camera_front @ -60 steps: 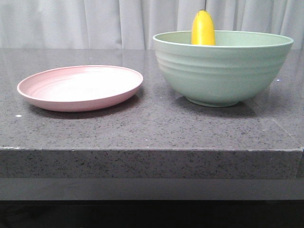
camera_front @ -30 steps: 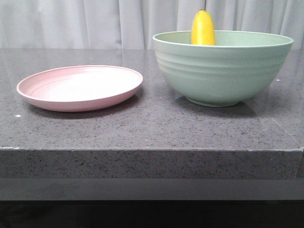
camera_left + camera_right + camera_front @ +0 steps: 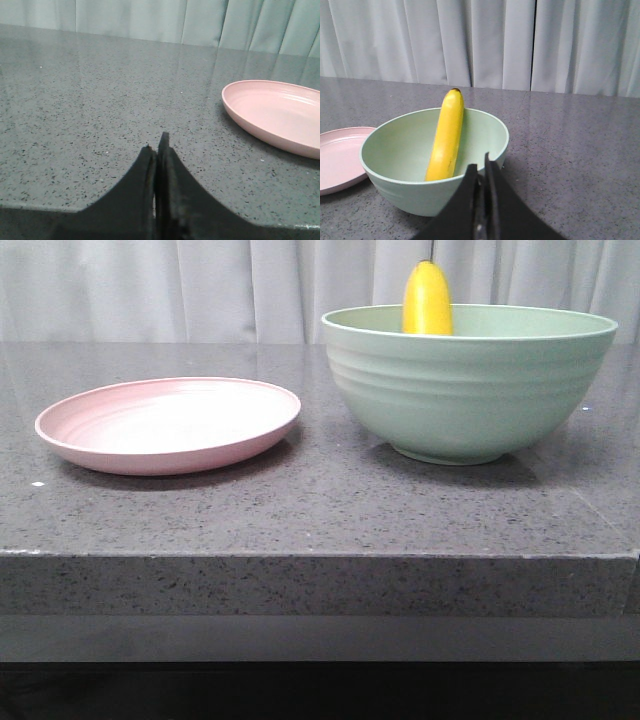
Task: Transfer banana from pink plate to green bowl
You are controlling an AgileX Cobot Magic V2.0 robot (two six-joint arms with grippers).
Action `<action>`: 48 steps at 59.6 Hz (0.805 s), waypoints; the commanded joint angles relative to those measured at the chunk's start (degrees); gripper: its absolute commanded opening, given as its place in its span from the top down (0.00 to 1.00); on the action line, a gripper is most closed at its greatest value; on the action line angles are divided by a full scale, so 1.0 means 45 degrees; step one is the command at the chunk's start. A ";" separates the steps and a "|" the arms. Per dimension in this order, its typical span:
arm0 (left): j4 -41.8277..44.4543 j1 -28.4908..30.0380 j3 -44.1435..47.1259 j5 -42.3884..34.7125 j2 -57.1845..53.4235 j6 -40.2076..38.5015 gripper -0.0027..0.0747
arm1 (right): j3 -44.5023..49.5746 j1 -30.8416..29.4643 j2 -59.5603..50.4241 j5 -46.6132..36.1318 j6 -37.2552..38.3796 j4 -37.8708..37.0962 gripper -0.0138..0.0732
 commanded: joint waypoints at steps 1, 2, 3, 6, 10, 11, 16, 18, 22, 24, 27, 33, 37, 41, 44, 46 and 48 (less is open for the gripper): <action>-0.0074 0.0041 0.0059 -0.1114 -0.0235 -0.0014 0.99 | -0.0352 -0.0055 0.0096 -0.0828 -0.0048 0.0051 0.94; -0.0074 0.0041 0.0059 -0.1114 -0.0235 -0.0014 0.99 | -0.0352 -0.0055 0.0096 -0.0828 -0.0048 0.0051 0.94; -0.0074 0.0041 0.0059 -0.1114 -0.0235 -0.0014 0.99 | -0.0352 -0.0055 0.0096 -0.0828 -0.0048 0.0051 0.94; -0.0074 0.0041 0.0059 -0.1114 -0.0235 -0.0014 0.99 | -0.0352 -0.0055 0.0096 -0.0828 -0.0048 0.0051 0.94; -0.0074 0.0041 0.0059 -0.1114 -0.0235 -0.0014 0.99 | -0.0334 -0.0055 0.0096 -0.0829 -0.0048 0.0051 0.94; -0.0074 0.0041 0.0059 -0.1114 -0.0235 -0.0014 0.99 | -0.0277 -0.0055 0.0096 -0.0886 -0.0048 0.0051 0.94; -0.0074 0.0041 0.0059 -0.1114 -0.0235 -0.0014 0.99 | 0.0066 -0.0083 0.0096 -0.1086 0.0365 -0.0464 0.94; -0.0074 0.0041 0.0059 -0.1114 -0.0235 -0.0014 0.99 | 0.0311 -0.0134 0.0030 -0.1153 0.0930 -0.1101 0.94; -0.0074 0.0041 0.0059 -0.1114 -0.0235 -0.0014 0.99 | 0.0816 -0.0264 -0.0126 -0.1318 0.2214 -0.2513 0.94; -0.0074 0.0041 0.0059 -0.1114 -0.0235 -0.0014 0.99 | 0.1133 -0.0360 -0.0273 -0.1502 0.3063 -0.3257 0.94; -0.0074 0.0041 0.0059 -0.1114 -0.0235 -0.0014 0.99 | 0.1619 -0.0535 -0.0550 -0.1897 0.4190 -0.4132 0.94; -0.0074 0.0041 0.0059 -0.1114 -0.0235 -0.0014 0.99 | 0.2626 -0.1003 -0.1259 -0.2680 0.4924 -0.5034 0.94; -0.0095 0.0041 0.0059 -0.1114 -0.0235 -0.0014 0.99 | 0.3209 -0.1281 -0.1762 -0.2939 0.4924 -0.5046 0.94; -0.0095 0.0041 0.0059 -0.1114 -0.0235 -0.0014 0.99 | 0.3887 -0.1515 -0.2482 -0.2920 0.4924 -0.5046 0.94; -0.0095 0.0041 0.0059 -0.1114 -0.0235 -0.0014 0.99 | 0.4189 -0.1571 -0.2840 -0.2920 0.4965 -0.5046 0.94; -0.0095 0.0041 0.0059 -0.1114 -0.0235 -0.0014 0.99 | 0.4471 -0.1600 -0.3185 -0.2920 0.5120 -0.5046 0.94; -0.0095 0.0041 0.0059 -0.1114 -0.0235 -0.0014 0.99 | 0.4698 -0.1600 -0.3466 -0.2920 0.5294 -0.5046 0.94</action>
